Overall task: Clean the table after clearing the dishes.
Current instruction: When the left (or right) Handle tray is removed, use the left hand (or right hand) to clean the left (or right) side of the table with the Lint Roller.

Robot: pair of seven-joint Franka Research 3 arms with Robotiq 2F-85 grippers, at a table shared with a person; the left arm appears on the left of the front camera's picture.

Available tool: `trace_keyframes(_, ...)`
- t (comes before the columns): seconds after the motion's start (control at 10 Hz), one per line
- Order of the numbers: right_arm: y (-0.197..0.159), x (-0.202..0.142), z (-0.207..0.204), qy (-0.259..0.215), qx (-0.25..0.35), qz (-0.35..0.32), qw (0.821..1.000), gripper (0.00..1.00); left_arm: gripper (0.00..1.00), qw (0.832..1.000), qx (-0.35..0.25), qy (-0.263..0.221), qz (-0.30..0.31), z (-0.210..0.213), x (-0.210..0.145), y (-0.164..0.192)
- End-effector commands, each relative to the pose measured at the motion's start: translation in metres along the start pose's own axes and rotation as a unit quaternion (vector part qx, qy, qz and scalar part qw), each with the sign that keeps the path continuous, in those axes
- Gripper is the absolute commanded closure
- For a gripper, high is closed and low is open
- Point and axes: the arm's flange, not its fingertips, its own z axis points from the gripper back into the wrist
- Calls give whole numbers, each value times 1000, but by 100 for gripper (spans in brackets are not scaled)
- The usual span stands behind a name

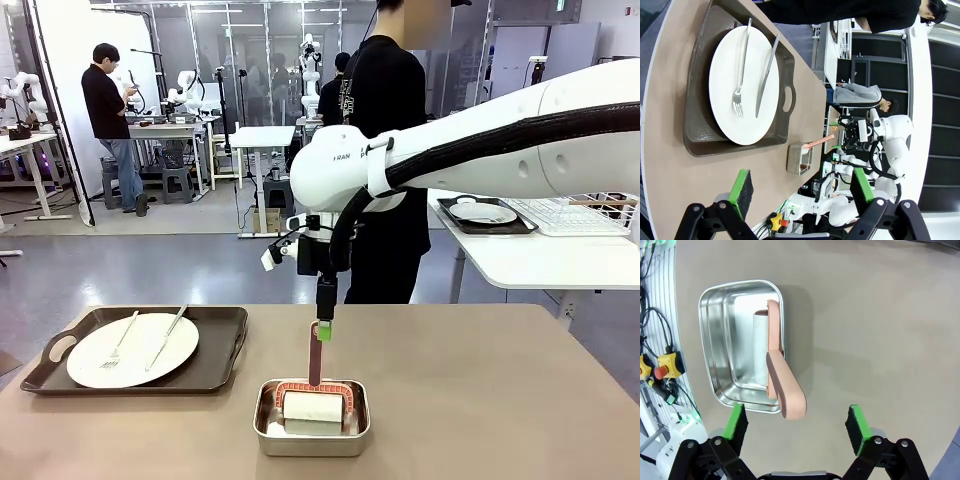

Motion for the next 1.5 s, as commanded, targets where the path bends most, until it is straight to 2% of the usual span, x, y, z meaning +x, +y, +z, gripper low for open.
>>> trace_keyframes(0.0, -5, 9, 1, 9, 16, 16, 1000, 0, 0, 1000, -1, -2, 0, 2, -2, 0)
trace_keyframes(1.1, -14, 18, -27, 25, 37, 2, 999, 0, 0, 1000, -1, -2, 0, 2, -2, 0)
trace_keyframes(1.4, -14, 19, -26, 25, 40, 5, 999, 31, 0, 1000, -1, -2, 0, 2, -2, 0)
